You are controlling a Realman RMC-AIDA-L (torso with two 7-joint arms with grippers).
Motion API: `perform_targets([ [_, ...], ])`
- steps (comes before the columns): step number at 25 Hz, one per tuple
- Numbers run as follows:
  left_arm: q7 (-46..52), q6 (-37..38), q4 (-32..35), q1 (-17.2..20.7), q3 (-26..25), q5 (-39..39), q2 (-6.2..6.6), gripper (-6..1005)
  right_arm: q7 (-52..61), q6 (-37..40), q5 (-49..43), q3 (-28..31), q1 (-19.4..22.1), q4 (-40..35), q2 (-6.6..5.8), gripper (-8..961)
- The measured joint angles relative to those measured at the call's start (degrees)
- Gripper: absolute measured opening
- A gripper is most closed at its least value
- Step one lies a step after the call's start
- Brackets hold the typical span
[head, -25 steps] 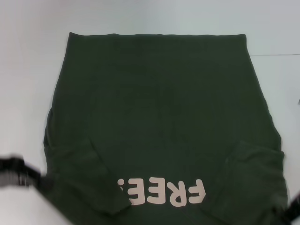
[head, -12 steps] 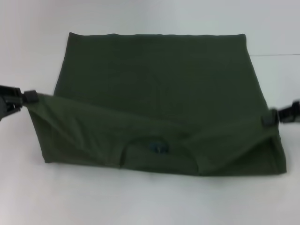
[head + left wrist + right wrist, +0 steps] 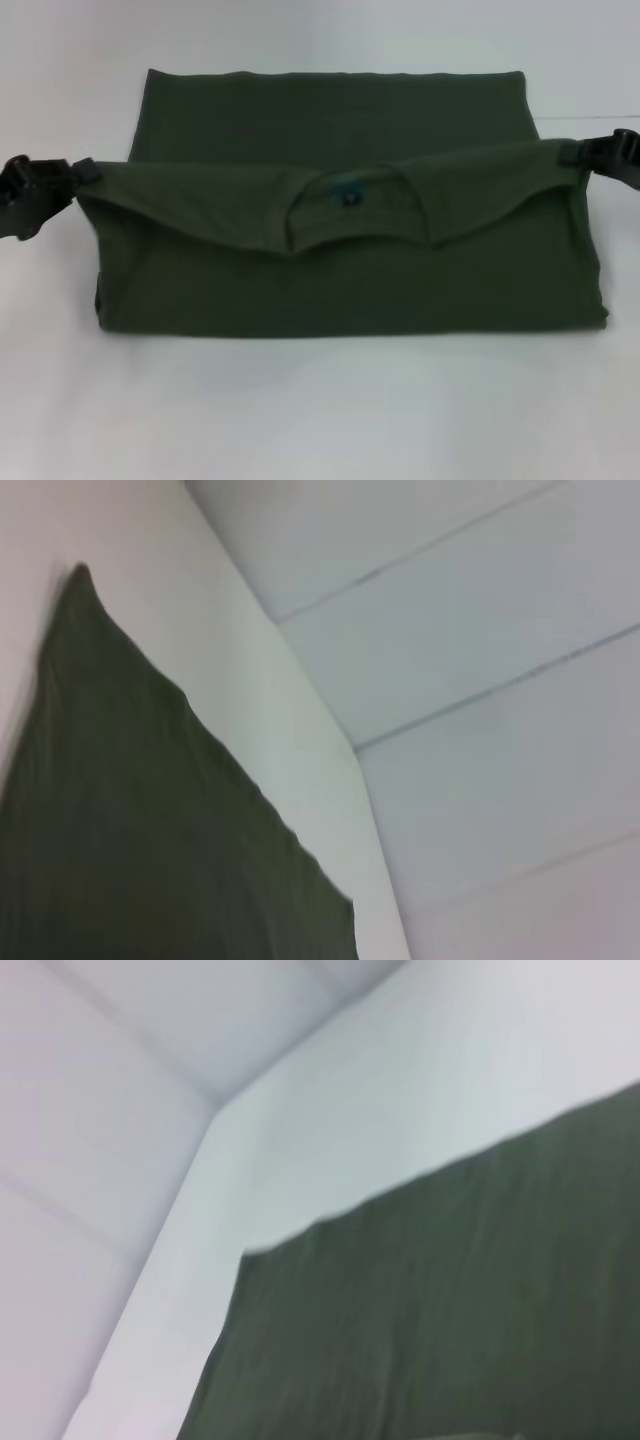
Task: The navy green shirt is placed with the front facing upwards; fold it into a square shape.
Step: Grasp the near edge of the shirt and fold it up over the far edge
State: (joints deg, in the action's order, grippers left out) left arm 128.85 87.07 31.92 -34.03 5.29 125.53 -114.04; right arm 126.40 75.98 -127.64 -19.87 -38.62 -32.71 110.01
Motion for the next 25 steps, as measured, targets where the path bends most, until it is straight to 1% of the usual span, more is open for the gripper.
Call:
perform_targets([
  [3, -1.9, -3.4, -1.1, 0.0, 0.0, -2.2, -0.89, 51, -2.4, -4.0, 1.6, 0.2, 0.2, 0.1, 1.11, 51],
  [7, -3.8, -6.1, -1.6, -0.4, 0.1, -3.6, -1.94, 51, -6.5, -8.9, 4.7, 0.0, 0.6, 0.1, 2.78, 52],
  [13, -8.3, -11.8, -2.4, -1.2, 0.1, -6.1, -4.36, 52, -9.7, -14.1, 7.0, -0.2, 0.4, 0.2, 5.12, 53],
  [16, -10.6, -14.0, -2.9, -1.6, 0.1, -7.4, -5.29, 51, -11.0, -16.0, 7.8, -0.2, 0.1, 0.2, 5.91, 53],
  [18, -11.9, -15.4, -3.3, -2.0, 0.1, -7.6, -5.65, 52, -11.7, -17.1, 8.2, -0.2, 0.0, 0.3, 6.37, 53],
  [19, -13.8, -16.9, -4.1, -2.4, 0.0, -8.4, -5.96, 52, -12.6, -18.3, 8.8, -0.1, -0.2, 0.7, 6.79, 54],
  [21, -14.9, -17.6, -4.6, -2.6, 0.0, -9.1, -6.12, 52, -13.2, -18.9, 9.2, -0.1, -0.3, 0.8, 6.98, 54],
  [25, -18.7, -20.5, -5.6, -3.2, 0.1, -12.4, -7.22, 52, -15.5, -21.3, 10.6, -0.1, -0.5, 1.9, 7.64, 55],
])
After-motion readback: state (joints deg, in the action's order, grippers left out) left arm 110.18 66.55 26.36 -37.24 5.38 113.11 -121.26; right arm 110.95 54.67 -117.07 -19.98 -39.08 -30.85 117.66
